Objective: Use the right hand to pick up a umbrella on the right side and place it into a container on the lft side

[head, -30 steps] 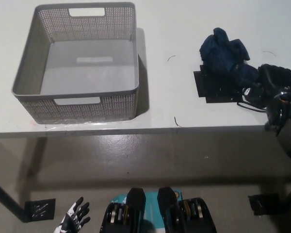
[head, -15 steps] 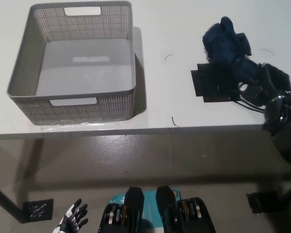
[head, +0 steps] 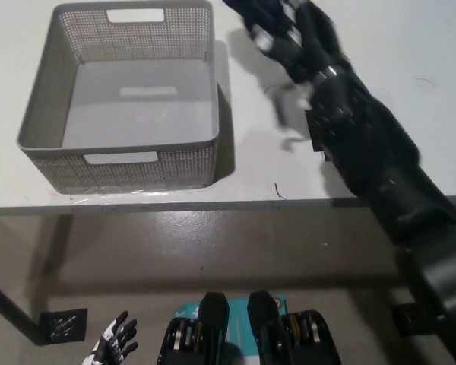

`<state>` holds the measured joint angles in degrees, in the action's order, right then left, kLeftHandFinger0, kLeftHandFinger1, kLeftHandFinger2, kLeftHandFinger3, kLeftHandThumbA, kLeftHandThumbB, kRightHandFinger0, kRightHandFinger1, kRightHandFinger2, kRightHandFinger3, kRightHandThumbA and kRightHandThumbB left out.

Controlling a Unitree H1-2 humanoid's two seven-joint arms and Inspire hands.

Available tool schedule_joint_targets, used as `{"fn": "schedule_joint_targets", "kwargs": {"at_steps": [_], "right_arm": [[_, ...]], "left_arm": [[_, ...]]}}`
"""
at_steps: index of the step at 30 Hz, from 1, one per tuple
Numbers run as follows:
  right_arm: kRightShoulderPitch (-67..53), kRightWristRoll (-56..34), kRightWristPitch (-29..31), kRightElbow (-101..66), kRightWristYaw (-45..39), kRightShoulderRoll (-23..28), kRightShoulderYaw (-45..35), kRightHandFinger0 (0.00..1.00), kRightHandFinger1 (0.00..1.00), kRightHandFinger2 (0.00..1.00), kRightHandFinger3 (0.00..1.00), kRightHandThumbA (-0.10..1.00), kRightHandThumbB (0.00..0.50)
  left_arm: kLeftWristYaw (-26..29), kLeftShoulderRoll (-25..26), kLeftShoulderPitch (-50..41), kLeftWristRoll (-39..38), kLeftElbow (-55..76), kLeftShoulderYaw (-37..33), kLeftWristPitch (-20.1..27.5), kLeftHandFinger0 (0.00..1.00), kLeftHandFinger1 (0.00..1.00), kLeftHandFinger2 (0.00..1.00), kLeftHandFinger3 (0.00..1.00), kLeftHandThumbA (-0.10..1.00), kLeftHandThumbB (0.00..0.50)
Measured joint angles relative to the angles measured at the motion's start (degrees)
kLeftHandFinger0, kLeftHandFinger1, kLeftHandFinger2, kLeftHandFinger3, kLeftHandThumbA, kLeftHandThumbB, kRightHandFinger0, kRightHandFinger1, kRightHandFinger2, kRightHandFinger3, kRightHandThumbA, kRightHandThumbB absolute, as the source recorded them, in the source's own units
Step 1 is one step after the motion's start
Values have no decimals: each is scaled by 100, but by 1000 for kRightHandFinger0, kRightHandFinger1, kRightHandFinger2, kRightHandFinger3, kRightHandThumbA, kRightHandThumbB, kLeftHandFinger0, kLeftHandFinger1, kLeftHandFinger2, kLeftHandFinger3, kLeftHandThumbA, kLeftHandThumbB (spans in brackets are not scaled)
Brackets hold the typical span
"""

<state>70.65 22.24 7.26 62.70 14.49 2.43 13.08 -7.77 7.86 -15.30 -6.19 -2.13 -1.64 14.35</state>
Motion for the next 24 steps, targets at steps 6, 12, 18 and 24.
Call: {"fn": "schedule_joint_targets", "kwargs": {"at_steps": [6, 12, 18, 24], "right_arm": [[236, -82, -146, -463, -263, -339, -13, 0, 339, 738, 825, -100, 153], [267, -88, -346, -656, -357, -631, -10, 0, 281, 721, 803, -100, 170], [441, -83, -380, -199, -362, -1130, 34, 0, 257, 651, 699, -100, 192], [614, -84, -354, 763, -327, -1606, 58, 0, 133, 571, 517, -100, 227]], "left_arm": [[0, 6, -22, 45, -13, -14, 1, 1000, 1000, 1000, 1000, 1000, 230], [-2, 8, -41, 47, -33, -21, 2, 1000, 1000, 1000, 1000, 1000, 266], [-1, 10, -119, 75, -33, -33, 5, 1000, 1000, 1000, 1000, 1000, 263], [-4, 12, -156, 102, -14, -44, 2, 1000, 1000, 1000, 1000, 1000, 233]]}}
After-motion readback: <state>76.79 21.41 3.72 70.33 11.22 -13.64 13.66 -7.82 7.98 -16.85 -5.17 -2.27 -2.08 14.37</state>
